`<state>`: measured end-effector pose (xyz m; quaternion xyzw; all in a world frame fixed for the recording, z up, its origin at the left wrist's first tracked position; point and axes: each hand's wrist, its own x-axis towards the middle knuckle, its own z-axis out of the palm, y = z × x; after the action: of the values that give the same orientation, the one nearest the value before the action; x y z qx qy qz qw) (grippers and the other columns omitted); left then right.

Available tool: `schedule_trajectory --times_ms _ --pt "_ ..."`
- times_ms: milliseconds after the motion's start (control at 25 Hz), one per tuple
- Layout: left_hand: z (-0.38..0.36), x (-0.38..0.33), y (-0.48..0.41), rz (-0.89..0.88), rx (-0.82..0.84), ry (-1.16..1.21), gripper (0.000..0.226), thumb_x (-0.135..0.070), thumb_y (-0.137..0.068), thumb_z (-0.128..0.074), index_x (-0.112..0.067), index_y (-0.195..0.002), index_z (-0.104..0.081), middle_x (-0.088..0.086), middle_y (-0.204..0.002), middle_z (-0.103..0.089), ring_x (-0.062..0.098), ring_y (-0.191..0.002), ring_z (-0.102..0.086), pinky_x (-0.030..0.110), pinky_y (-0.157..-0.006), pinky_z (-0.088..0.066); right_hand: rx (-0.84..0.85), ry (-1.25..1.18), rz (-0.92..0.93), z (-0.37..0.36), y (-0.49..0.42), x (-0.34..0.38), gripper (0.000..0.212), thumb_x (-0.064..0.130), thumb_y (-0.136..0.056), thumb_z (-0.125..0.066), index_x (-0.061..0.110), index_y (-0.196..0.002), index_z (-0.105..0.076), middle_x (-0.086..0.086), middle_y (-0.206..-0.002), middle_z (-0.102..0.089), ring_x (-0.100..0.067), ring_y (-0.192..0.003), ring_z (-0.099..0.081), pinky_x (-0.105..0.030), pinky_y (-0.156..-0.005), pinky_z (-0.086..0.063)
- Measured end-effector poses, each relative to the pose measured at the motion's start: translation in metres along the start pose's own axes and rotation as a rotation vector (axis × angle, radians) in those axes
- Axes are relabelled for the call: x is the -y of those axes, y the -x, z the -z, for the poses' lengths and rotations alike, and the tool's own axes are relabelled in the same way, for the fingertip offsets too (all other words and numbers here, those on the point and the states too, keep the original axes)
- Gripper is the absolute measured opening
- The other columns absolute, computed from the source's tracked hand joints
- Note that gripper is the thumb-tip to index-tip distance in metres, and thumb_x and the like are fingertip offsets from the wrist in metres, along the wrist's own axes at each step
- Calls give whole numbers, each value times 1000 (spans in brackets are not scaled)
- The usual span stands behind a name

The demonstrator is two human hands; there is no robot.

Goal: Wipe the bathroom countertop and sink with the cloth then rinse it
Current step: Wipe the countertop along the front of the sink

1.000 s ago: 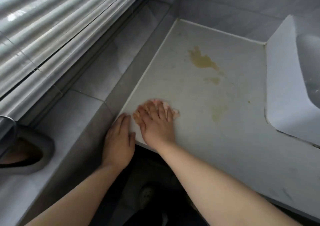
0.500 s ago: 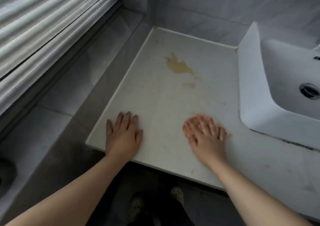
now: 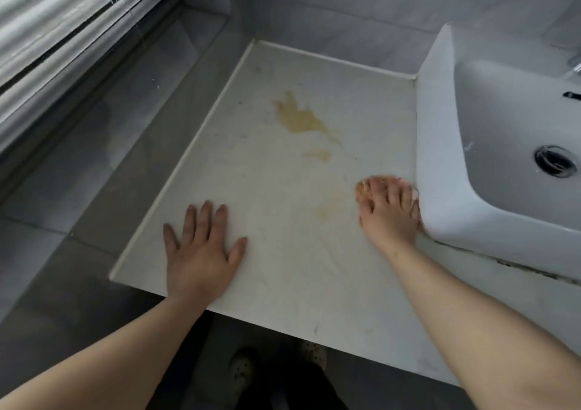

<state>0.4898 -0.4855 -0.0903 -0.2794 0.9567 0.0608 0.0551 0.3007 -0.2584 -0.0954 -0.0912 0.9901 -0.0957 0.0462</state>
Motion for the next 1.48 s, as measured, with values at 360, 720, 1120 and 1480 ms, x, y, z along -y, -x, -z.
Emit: schedule_trajectory --times_ms 360,720,1120,1480 --pt "0 0 1 6 1 -11 79 -62 -77 11 -28 -148 3 -3 -157 6 17 -143 14 50 -113 9 -60 78 562 -25 65 32 50 44 -85 -35 28 -125 -60 -8 -135 -56 -38 -126 -48 -51 -104 -32" --pt "0 2 1 4 -9 29 76 -56 -79 11 -27 -148 -1 -4 -158 3 15 -143 13 49 -113 10 -72 44 595 -33 82 101 49 47 -86 -35 32 -128 -56 -7 -139 -52 -34 -132 -42 -52 -109 -23" --pt "-3 2 0 -11 -33 38 75 -52 -81 10 -26 -149 -6 -3 -158 -2 16 -143 9 49 -112 9 -160 37 496 -36 80 111 52 44 -82 -35 27 -123 -61 -8 -135 -55 -36 -129 -45 -53 -108 -27" --pt "-3 2 -1 -14 -28 24 60 -46 -92 -2 -26 -149 -5 -4 -157 -1 17 -143 10 50 -113 9 -222 72 311 -29 66 57 50 45 -81 -37 29 -120 -64 -9 -131 -59 -37 -124 -50 -57 -102 -34"
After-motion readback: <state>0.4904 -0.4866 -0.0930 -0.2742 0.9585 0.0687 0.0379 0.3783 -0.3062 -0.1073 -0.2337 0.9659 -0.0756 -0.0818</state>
